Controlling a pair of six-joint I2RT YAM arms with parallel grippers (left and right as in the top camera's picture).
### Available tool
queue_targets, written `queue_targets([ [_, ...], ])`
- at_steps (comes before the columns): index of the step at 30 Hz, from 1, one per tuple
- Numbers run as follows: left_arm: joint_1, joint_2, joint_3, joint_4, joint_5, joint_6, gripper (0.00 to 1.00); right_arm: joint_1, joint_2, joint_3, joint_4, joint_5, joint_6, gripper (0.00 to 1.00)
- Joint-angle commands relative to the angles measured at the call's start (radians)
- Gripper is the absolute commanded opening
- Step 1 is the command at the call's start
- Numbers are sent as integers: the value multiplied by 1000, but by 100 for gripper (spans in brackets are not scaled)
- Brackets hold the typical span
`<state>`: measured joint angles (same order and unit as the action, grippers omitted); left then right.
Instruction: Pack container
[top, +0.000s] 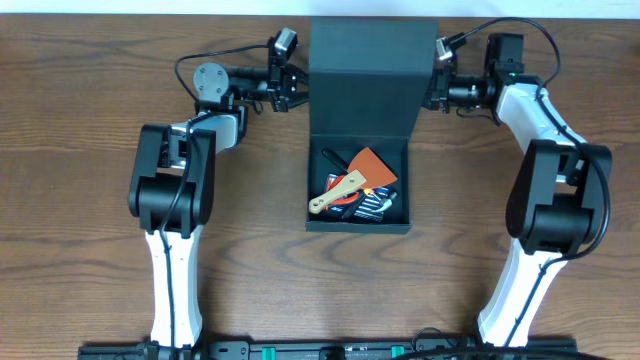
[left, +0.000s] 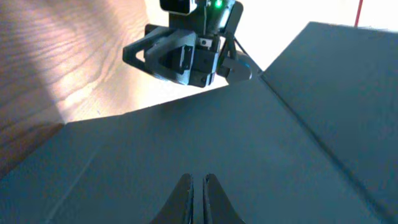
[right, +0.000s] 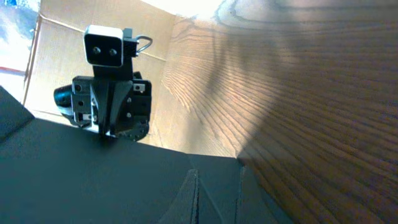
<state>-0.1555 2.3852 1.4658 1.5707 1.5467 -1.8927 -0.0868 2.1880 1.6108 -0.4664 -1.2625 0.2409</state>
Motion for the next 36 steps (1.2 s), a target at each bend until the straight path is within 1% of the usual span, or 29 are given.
queue_targets([
  [1, -5, -66, 11, 17, 25, -18, 6, 15, -83, 21, -14, -15, -21, 2],
  [5, -5, -96, 11, 16, 25, -24, 6, 31, -129, 21, -79, 36, -27, 2],
  [11, -5, -132, 11, 17, 25, -35, 6, 69, -179, 21, -151, 50, -34, 1],
  [21, -5, -198, 11, 16, 25, -47, 6, 148, -271, 21, -310, 127, -104, 2],
  [28, -2, -220, 11, 16, 25, -47, 6, 125, -327, 21, -342, 183, -122, 2],
  [29, 1, -220, 11, 16, 25, -47, 6, 113, -331, 21, -343, 182, -122, 8],
  [31, 9, -220, 11, 16, 25, -58, 6, 92, -336, 21, -354, 174, -122, 25],
  [34, 29, -229, 11, 16, 25, -92, 6, 65, -351, 21, -374, 163, -146, 42],
  [36, 48, -245, 11, 16, 25, -111, 6, 53, -371, 21, -380, 167, -185, 57],
])
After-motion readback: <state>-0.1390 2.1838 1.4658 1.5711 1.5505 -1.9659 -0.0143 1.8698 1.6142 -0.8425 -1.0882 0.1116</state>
